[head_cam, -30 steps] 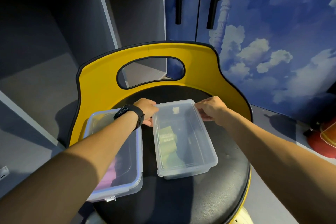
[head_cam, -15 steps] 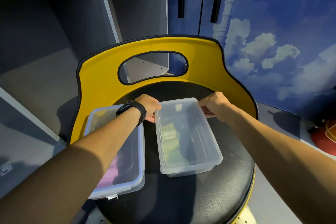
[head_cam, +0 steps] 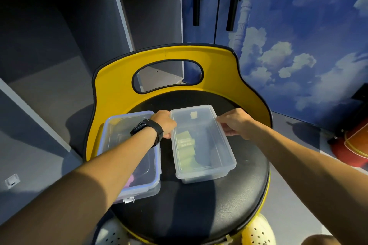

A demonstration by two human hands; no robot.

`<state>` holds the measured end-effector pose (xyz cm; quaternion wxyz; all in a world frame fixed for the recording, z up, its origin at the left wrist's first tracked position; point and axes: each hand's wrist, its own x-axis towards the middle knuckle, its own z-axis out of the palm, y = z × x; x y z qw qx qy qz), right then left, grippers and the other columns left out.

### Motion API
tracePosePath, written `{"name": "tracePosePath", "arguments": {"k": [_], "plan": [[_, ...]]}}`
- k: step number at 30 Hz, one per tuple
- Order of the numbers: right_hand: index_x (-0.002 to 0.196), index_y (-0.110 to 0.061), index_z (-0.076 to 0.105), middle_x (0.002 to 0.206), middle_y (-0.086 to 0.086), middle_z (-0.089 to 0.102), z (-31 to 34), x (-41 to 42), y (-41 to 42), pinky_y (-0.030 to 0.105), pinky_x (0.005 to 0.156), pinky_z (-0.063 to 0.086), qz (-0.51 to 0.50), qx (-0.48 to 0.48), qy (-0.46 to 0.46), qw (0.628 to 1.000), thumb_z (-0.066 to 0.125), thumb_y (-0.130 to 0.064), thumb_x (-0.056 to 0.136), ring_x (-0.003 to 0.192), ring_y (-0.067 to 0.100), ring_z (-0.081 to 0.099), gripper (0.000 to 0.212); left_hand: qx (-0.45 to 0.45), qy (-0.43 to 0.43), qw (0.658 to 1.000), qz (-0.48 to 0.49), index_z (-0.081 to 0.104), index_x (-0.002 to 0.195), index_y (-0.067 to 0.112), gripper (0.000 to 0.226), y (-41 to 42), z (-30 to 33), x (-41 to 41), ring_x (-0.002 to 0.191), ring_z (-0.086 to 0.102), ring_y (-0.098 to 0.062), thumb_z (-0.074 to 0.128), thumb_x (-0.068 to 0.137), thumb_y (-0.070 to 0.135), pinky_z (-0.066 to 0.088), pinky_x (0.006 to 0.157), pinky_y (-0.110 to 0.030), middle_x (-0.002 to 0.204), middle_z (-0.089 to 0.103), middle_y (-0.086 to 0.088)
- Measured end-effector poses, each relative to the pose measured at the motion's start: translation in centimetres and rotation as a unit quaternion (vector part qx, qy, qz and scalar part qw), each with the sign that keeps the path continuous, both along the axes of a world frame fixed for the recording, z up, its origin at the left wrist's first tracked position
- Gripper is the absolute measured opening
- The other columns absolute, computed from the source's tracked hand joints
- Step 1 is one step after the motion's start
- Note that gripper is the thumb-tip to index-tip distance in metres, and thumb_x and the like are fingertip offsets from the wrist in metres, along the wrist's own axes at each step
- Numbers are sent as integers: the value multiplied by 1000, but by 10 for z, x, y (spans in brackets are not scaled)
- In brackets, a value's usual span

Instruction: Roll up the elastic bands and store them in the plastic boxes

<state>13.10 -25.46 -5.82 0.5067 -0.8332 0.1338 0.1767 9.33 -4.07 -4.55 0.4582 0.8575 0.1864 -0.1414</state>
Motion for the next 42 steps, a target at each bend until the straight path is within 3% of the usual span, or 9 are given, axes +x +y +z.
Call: {"name": "tracePosePath", "arguments": {"k": [5, 9, 16, 22, 29, 42], "plan": [[100, -6, 71, 96, 13, 73, 3, -45, -26, 36, 71, 61, 25, 70, 48, 996, 70, -12, 87, 85, 24, 72, 14, -55, 15, 998, -14, 49, 131, 18, 43, -7, -3, -43, 102, 67, -29, 54, 91, 1, 59, 81, -44, 121, 64, -12], [101, -1, 71, 90, 13, 72, 11, -71, -40, 33, 67, 58, 61, 78, 102, 990, 71, -7, 85, 75, 22, 69, 17, -54, 23, 997, -42, 55, 107, 22, 29, -13, 0, -67, 99, 69, -29, 49, 90, -2, 57, 86, -45, 114, 68, -11], [96, 3, 71, 104, 22, 71, 16, -88, -44, 41, 82, 59, 57, 76, 125, 988, 71, 0, 84, 83, 29, 70, 13, -46, 40, 997, -50, 51, 133, 13, 46, -19, 0, -83, 105, 67, -31, 46, 91, -6, 57, 86, -46, 126, 63, -14], [85, 0, 71, 93, 19, 71, 16, -90, -38, 40, 80, 60, 42, 52, 111, 992, 71, 2, 83, 77, 27, 70, 3, -58, 54, 996, -36, 49, 134, 11, 46, -20, 1, -81, 108, 66, -31, 49, 92, -8, 56, 89, -46, 128, 62, -15], [82, -2, 70, 100, 21, 71, 20, -88, -32, 41, 82, 60, 42, 24, 122, 991, 70, 2, 84, 81, 28, 70, 4, -57, 61, 996, -28, 48, 135, 13, 48, -21, -1, -78, 112, 64, -32, 49, 92, -7, 55, 90, -47, 130, 60, -14], [98, 3, 71, 103, 21, 71, 21, -93, -30, 40, 79, 61, 25, 1, 112, 993, 69, 1, 86, 83, 27, 71, 13, -74, 59, 995, -23, 46, 137, 12, 49, -18, -3, -79, 112, 64, -31, 49, 92, -8, 55, 90, -45, 131, 60, -14]]}}
